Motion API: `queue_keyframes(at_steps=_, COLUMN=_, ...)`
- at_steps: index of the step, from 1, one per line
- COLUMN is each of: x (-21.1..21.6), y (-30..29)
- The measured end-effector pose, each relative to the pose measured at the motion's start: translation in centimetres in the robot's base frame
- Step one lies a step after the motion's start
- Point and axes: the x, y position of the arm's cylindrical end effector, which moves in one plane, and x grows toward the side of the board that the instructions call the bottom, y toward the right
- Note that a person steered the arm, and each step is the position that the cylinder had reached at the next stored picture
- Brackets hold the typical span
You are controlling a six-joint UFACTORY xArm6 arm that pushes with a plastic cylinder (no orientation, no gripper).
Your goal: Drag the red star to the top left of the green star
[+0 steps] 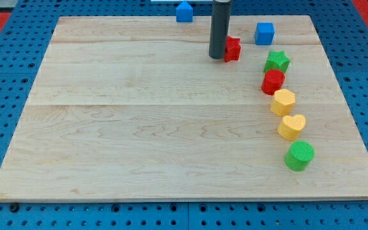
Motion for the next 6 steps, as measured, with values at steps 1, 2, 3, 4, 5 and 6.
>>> queue_keyframes(at_steps=1, x=-2.0, y=-0.9)
queue_keyframes(at_steps=2, x=-2.0, y=1.5)
queue_keyframes(at_steps=3, x=-1.9, y=5.4)
queue_keyframes(at_steps=4, x=-2.1, y=6.0)
queue_keyframes(at_steps=5, x=-2.2, y=4.2)
queue_keyframes(at_steps=6, x=0.7, y=1.1)
